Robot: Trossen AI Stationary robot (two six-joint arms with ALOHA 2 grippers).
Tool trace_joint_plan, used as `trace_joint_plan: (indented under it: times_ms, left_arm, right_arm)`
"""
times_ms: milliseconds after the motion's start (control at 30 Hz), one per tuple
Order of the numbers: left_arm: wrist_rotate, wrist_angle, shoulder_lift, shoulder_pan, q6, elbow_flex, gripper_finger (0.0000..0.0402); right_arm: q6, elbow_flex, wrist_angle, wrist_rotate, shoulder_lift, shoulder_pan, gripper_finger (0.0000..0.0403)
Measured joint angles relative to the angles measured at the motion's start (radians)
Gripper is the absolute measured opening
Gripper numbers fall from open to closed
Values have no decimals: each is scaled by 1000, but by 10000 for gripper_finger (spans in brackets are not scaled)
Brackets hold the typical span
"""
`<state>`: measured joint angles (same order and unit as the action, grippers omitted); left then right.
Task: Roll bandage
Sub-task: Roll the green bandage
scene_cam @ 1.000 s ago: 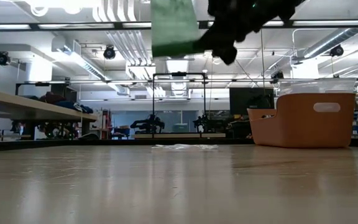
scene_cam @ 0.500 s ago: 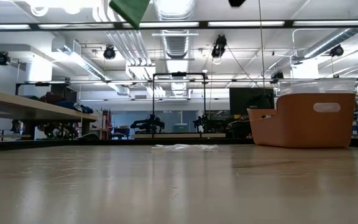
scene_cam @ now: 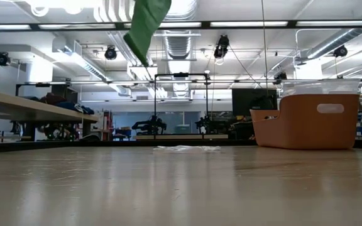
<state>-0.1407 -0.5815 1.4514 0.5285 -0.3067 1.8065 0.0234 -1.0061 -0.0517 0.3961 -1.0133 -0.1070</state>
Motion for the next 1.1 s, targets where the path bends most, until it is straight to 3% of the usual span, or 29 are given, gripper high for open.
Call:
trace_joint_plan:
  times_ms: [133,300,633,867,1100]
  left_arm:
    - [-89,69,-85,-8,50,-211,0]
    - [-112,134,-159,-50,78,-441,0]
    - [-184,419,-192,-184,108,-785,0]
    - [-183,555,-186,-254,99,-861,13]
    - [-157,545,-244,-251,52,-854,84]
  right_arm:
    - [-45,0,-12,-65,38,1,0]
    - [-69,0,-30,-235,53,2,0]
    - [-77,-2,-134,-443,32,17,0]
    - [10,-1,-160,-473,-1,65,0]
    - [26,-2,-168,-476,-16,81,0]
